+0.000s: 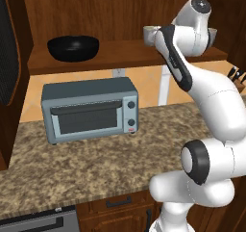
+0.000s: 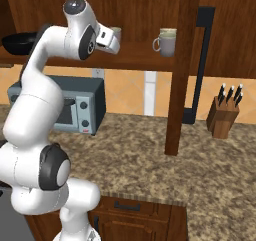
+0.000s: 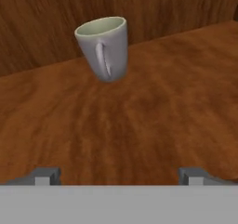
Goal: Gather all objects into one cabinet and sort the glasses and bowls to opposite sides.
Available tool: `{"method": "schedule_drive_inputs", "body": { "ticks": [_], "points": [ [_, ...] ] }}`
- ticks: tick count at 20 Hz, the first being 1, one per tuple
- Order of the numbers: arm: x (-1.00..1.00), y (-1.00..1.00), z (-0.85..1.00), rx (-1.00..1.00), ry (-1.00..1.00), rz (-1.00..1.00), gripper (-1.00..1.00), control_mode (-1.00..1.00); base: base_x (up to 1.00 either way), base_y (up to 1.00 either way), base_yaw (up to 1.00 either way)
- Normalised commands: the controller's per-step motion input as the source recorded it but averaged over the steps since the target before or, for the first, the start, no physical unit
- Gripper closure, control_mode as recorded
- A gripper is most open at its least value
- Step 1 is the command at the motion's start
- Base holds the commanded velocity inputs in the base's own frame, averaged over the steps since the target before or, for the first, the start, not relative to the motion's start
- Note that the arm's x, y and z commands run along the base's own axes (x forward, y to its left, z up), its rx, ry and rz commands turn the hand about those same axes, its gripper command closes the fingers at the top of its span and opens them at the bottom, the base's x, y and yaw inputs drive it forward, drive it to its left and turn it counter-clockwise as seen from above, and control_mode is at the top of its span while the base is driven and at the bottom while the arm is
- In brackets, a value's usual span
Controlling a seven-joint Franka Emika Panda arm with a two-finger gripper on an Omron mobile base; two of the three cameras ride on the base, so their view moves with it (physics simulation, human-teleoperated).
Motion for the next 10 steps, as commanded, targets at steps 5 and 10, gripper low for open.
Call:
{"method": "schedule_drive_inputs", "body": {
  "ticks": [5,10],
  "points": [
    [0.17,0.09,0.31,0.00,-0.01,0.00,-1.00,-1.00,0.00,0.00,0.00],
    [0.32,0.02,0.01,0.00,0.00,0.00,-1.00,-1.00,0.00,0.00,0.00]
  ]
}}
